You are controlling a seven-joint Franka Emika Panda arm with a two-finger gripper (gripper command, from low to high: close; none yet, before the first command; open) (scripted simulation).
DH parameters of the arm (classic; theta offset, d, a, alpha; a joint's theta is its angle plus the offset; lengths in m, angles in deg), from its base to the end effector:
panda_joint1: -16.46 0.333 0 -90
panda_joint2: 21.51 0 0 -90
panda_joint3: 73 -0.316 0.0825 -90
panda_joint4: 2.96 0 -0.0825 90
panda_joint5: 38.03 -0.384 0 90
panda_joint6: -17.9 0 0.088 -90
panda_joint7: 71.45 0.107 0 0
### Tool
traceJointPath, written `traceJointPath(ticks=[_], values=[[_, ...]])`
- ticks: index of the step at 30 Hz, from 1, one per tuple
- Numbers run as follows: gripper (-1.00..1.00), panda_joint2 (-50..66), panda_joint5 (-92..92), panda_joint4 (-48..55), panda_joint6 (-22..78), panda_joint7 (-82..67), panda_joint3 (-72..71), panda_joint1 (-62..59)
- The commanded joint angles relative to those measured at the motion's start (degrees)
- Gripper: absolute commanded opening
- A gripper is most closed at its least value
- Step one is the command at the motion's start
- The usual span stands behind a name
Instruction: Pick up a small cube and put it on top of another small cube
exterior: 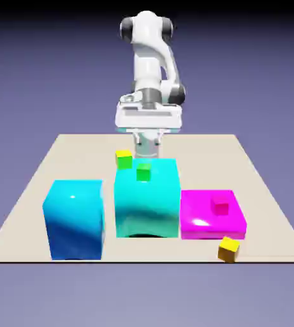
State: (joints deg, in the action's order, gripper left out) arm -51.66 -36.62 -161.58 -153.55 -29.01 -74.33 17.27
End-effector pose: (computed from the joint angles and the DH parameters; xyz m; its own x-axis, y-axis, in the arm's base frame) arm 0.4016 0.0169 0.4550 0.5721 -0.6314 0.5235 -0.4561 -0.7754 -0.4368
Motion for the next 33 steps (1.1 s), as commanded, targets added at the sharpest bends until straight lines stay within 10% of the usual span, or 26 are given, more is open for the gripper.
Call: traceJointPath(ticks=[1,33], values=[[0.00,2.08,1.17,1.98,2.12,-0.02,-1.10,0.10],[0.00,68.53,38.57,65.15,69.93,-0.65,-36.17,3.36]])
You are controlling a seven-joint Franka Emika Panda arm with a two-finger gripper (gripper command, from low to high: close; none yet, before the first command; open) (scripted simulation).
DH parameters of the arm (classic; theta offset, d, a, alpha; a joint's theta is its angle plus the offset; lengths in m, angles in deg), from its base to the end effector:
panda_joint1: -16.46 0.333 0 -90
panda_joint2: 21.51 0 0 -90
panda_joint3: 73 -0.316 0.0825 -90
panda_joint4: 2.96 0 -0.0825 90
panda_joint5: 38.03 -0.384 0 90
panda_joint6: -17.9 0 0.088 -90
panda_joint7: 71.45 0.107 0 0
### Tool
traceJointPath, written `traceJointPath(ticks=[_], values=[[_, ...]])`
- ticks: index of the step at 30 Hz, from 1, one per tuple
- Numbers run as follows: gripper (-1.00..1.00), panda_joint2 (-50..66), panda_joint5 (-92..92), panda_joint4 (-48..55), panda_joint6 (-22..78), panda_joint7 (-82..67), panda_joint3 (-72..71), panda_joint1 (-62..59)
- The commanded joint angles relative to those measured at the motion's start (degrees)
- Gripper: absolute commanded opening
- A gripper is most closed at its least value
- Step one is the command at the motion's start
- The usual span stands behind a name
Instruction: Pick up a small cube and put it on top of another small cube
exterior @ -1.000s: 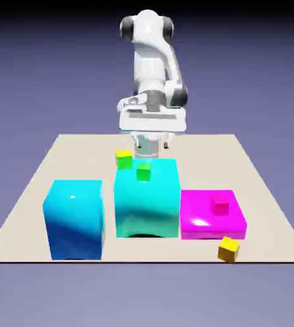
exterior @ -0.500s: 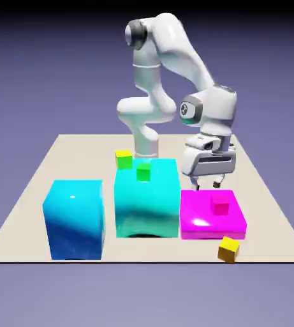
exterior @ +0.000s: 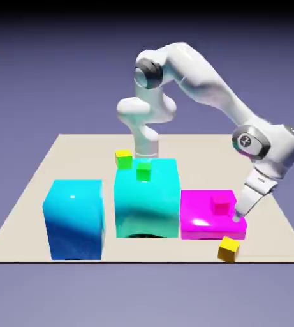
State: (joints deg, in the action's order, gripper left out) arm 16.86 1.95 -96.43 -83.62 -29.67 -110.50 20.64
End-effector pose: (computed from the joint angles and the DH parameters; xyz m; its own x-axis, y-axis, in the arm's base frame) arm 0.5475 0.3459 0.2657 0.9681 0.2060 -0.1425 0.2460 -0.8884 0.3876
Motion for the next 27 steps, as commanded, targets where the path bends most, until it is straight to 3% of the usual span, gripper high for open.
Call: traceJointPath(ticks=[1,17,24,25,27], values=[[0.00,2.08,1.17,1.98,2.12,-0.02,-1.10,0.10],[0.00,35.22,19.82,33.48,35.94,-0.34,-18.59,1.73],[0.00,36.24,21.24,22.55,29.10,3.49,-17.67,-4.60],[-1.00,36.24,21.24,22.55,29.10,3.50,-17.67,-4.60],[-1.00,36.05,20.97,24.62,30.40,2.77,-17.84,-3.40]])
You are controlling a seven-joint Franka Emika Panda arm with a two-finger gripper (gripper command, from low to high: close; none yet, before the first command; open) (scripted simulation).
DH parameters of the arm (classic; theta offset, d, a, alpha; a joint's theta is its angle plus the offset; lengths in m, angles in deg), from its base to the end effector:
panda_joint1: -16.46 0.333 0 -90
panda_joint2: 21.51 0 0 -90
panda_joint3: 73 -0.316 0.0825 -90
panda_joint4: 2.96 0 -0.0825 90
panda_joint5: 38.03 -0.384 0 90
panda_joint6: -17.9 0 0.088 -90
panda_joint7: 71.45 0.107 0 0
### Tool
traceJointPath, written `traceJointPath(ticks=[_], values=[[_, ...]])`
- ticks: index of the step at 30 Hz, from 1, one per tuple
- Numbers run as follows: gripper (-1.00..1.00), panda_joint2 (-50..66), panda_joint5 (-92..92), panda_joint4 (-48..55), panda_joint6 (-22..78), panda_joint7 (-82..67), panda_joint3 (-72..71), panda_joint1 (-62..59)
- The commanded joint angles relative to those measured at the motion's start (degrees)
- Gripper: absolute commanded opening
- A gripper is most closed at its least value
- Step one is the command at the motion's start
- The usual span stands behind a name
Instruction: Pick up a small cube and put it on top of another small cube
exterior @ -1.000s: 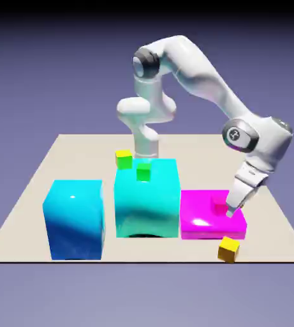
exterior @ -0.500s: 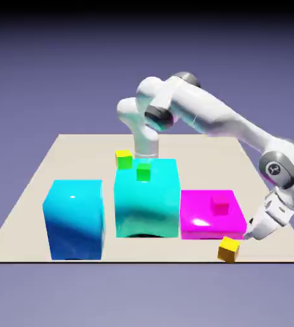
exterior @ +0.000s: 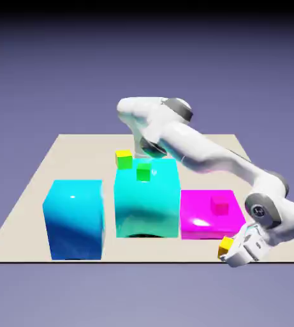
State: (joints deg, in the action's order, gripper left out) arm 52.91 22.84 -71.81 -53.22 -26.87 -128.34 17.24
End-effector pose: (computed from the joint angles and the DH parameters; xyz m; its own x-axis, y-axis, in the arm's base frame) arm 0.5658 0.3373 0.1125 0.8717 0.0714 -0.4848 0.3362 -0.8068 0.4858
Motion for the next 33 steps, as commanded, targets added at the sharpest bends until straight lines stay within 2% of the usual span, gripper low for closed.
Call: traceJointPath(ticks=[1,4,5,25,27,32,33], values=[[-1.00,-0.19,-0.18,2.08,1.30,-0.75,-0.18,1.20],[-1.00,-0.78,-0.99,8.30,5.20,-2.94,-0.70,4.80],[-1.00,-2.30,-2.88,7.39,4.92,-2.27,-0.28,4.74],[-1.00,-42.62,-52.70,-32.76,-12.22,21.42,12.69,-5.85],[-1.00,-42.94,-53.09,-33.07,-12.35,21.60,12.79,-5.94],[-1.00,-43.04,-52.29,-43.04,-21.92,21.65,13.27,-7.11],[1.00,-43.04,-52.29,-43.04,-21.92,21.65,13.27,-7.11]])
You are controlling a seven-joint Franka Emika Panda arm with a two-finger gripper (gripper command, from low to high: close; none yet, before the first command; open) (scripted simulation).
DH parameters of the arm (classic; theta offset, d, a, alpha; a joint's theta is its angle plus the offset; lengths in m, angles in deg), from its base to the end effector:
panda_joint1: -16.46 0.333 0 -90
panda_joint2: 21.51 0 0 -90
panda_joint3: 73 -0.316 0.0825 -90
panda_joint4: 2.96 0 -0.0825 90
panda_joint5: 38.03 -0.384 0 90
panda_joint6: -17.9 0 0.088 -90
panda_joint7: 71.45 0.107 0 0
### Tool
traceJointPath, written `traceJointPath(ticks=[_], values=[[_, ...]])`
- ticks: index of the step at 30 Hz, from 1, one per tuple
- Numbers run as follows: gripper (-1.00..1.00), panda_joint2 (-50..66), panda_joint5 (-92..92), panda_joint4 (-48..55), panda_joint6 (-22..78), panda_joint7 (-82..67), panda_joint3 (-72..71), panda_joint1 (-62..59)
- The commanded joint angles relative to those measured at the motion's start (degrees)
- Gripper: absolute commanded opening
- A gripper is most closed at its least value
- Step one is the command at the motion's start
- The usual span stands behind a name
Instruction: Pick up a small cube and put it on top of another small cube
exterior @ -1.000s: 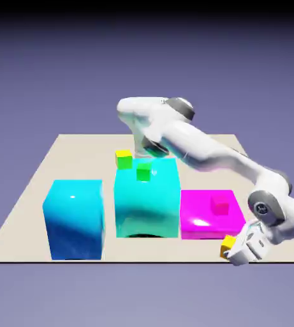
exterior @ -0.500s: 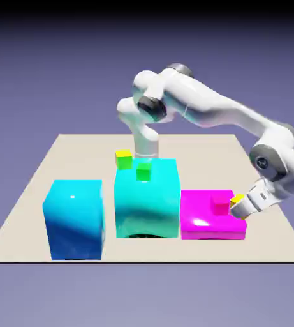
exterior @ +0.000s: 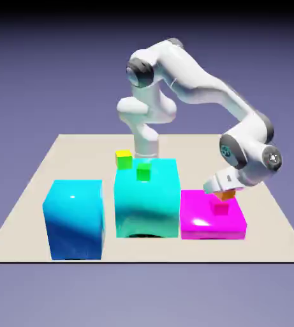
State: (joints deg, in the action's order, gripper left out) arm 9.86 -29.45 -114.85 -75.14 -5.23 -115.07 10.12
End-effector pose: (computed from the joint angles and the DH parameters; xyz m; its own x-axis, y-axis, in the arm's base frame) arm 0.4350 0.2900 0.2303 0.7412 -0.4643 -0.4849 -0.2140 -0.8480 0.4848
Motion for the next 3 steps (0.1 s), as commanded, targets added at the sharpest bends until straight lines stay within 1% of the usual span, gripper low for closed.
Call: traceJointPath(ticks=[1,3], values=[[1.00,0.00,0.00,0.00,0.00,0.00,0.00,0.00],[1.00,0.05,-0.33,4.15,3.98,-0.02,-0.20,0.49]])
